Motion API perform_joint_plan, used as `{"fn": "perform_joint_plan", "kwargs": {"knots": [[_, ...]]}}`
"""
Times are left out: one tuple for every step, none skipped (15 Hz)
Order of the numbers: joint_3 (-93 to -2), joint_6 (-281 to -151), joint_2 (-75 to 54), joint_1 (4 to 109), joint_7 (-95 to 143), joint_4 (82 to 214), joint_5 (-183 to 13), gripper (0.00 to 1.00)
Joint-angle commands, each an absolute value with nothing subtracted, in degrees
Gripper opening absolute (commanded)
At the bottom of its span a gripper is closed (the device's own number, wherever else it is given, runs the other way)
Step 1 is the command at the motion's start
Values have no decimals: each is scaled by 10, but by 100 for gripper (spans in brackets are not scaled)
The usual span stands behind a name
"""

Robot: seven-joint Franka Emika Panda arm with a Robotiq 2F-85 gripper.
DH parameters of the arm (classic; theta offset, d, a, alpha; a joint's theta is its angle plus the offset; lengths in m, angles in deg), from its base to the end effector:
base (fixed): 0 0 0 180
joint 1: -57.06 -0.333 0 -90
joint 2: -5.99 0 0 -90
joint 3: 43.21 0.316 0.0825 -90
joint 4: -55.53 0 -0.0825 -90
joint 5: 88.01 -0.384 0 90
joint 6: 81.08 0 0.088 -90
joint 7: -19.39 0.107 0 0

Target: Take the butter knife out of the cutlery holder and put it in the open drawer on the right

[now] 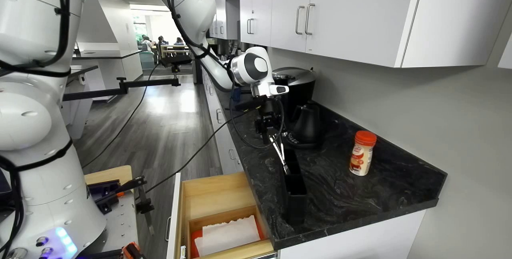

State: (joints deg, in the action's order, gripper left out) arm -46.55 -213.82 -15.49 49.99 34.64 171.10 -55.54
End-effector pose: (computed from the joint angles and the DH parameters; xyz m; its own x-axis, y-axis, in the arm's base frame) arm 0.5958 0.0296 0.2613 0.9793 0.1967 -0.0482 0.1990 -0.8896 0.4111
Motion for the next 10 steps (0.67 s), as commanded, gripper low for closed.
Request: {"fn": "perform_joint_plan", "kwargs": {"knots": [[-477,-2113,-126,479,391,1732,-523,100],[-476,-2108,-125,479,397,1732,-519,100],[-476,-2103,-124,479,400,1733,-516,100],[-475,-2101,-124,480,405,1733,-513,100],[-474,-2098,-124,481,407,1733,-513,100],[-474,-2097,-125,482,407,1733,-512,100],[-473,-2097,-126,483,404,1733,-512,100],[-472,-2097,-127,484,401,1732,-511,100],[-471,-2098,-128,484,400,1732,-510,100],[-471,-2099,-128,485,397,1732,-510,75]]}}
